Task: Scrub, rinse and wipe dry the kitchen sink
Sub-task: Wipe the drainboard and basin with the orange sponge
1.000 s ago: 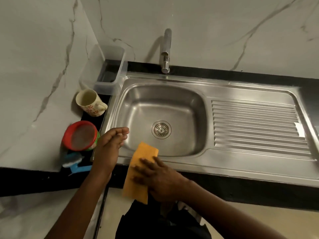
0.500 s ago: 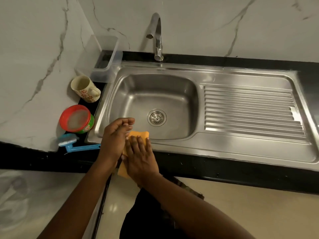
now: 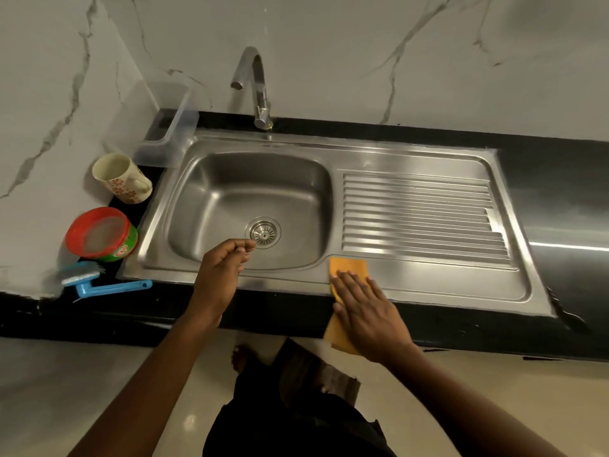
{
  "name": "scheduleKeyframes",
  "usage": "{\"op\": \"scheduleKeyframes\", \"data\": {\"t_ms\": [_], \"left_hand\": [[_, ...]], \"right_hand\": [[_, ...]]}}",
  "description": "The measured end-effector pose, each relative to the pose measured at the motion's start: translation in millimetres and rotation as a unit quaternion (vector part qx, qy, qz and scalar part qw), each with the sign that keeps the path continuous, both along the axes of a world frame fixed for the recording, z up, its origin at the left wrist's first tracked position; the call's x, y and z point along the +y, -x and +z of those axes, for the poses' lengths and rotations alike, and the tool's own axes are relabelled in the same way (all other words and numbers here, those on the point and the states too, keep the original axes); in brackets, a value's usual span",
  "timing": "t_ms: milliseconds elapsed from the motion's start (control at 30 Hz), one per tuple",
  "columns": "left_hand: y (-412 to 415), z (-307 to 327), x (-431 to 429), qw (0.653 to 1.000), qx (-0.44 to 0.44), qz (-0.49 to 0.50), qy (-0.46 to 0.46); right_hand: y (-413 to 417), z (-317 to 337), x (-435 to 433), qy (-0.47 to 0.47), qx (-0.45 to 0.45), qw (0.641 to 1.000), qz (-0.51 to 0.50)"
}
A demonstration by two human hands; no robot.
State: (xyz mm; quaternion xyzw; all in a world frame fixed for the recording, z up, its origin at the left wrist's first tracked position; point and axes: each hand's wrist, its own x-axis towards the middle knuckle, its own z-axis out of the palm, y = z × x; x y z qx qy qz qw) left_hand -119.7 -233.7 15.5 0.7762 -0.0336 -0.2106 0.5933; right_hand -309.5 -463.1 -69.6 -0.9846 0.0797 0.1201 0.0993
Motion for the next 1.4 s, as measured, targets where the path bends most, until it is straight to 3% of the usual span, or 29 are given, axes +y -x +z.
{"op": "scheduleKeyframes", "data": {"t_ms": [300,433,533,700,867,1000,1200,1267,1400], "left_hand": [[11.7,-6.1,-33.2,0.999,0.01,-0.052,-0.007],[4.4,-11.5,-42.6,0.996,0.016,-0.084,0.004],[-1.7,-15.3,-55.0,0.993,0.027,-0.113,0.014],[-4.1,-16.2,-87.3,0.983,0.046,-0.179,0.022],[4.5,-20.4,-122.2,0.973,0.061,-0.223,0.021],[13.8,-23.2,-150.3,0.97,0.074,-0.232,0.02],[34.8,-23.4,-192.1,0.971,0.06,-0.232,0.007],[45.7,-23.0,-207.4,0.971,0.06,-0.232,0.002],[63.4,-25.0,-236.2,0.973,0.06,-0.223,-0.005]], "right_hand": [[81.8,-2.4,-140.5,0.034,0.043,0.977,-0.207],[71.5,-3.7,-130.1,0.01,0.029,0.938,-0.345],[51.8,-0.3,-87.6,0.019,0.025,0.921,-0.388],[5.1,-3.3,-19.3,-0.041,-0.011,0.918,-0.395],[-2.0,-4.7,18.0,-0.044,-0.032,0.964,-0.26],[51.3,-7.1,-30.1,-0.002,-0.037,0.988,-0.147],[150.9,3.2,-141.3,0.011,-0.018,0.975,-0.22],[169.0,18.9,-171.1,-0.02,-0.078,0.961,-0.264],[192.5,47.4,-219.5,-0.056,-0.283,0.864,-0.412]]}}
